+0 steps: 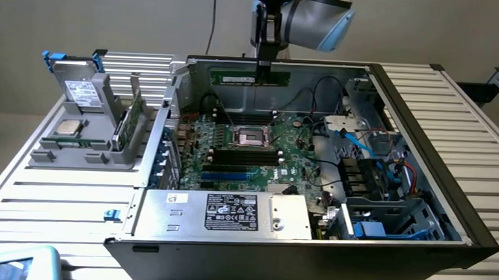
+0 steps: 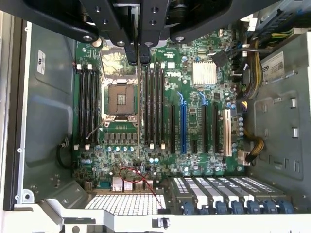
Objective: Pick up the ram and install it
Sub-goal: 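Insert the ram into the slot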
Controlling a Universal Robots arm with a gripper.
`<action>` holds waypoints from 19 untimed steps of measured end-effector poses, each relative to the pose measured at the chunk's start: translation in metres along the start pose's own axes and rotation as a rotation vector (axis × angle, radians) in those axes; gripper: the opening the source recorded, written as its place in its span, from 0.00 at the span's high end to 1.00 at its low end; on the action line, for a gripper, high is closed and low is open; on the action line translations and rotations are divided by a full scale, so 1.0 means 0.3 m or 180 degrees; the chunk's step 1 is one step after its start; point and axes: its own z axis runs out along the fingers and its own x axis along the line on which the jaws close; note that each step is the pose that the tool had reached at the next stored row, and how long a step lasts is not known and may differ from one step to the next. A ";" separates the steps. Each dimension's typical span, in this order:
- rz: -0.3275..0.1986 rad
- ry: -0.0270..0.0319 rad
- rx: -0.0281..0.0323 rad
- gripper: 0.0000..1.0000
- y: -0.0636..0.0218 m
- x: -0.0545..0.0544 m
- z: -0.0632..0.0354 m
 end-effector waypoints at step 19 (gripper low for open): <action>0.0000 0.0000 -0.0001 0.87 -0.008 0.000 0.071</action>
